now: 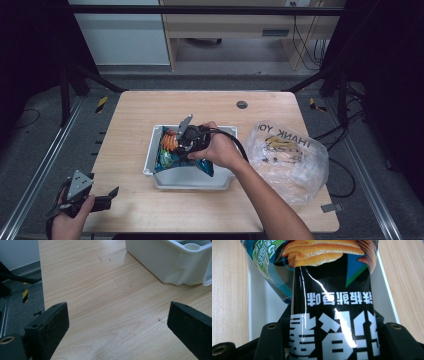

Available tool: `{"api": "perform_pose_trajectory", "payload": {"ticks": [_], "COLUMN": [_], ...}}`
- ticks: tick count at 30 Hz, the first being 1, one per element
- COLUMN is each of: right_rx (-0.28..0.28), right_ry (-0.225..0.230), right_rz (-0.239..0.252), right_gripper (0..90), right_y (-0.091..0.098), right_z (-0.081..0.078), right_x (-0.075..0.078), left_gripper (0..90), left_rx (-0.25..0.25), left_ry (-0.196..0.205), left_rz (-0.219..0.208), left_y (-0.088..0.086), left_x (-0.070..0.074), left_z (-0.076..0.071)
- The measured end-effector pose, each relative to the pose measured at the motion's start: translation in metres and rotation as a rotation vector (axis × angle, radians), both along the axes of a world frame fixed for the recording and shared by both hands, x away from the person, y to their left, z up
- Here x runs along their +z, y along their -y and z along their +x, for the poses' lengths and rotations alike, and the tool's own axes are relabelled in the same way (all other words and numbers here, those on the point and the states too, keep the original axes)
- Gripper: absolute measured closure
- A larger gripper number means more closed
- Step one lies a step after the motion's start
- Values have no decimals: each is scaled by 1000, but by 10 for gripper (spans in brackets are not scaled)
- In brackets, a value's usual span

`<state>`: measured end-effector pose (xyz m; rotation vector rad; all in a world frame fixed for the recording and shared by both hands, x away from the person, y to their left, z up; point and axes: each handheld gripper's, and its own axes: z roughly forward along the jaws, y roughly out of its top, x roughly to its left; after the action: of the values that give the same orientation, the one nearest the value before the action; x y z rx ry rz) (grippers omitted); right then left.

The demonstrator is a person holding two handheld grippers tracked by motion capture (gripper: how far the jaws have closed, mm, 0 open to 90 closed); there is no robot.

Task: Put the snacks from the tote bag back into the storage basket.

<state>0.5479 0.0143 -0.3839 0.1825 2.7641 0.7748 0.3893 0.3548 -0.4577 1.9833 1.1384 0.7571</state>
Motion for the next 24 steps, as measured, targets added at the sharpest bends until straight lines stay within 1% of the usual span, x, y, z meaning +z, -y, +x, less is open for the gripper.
{"api": "perform_pose_trajectory", "payload": {"ticks": [16, 19, 24], "right_rx": [2, 10, 6], "right_ry": [-8, -8, -10], "right_rz": [3, 0, 0], "right_gripper": [439, 440, 440], "right_y": [-1, 0, 3], "right_z": [0, 0, -1], "right_x": [-1, -2, -3], "left_gripper": [35, 35, 35], "left_rx": [-3, -3, -5], "left_ry": [0, 2, -1], "left_rz": [2, 1, 3], "left_y": [0, 1, 1], "left_x": [0, 0, 0], "left_z": [1, 0, 1]}}
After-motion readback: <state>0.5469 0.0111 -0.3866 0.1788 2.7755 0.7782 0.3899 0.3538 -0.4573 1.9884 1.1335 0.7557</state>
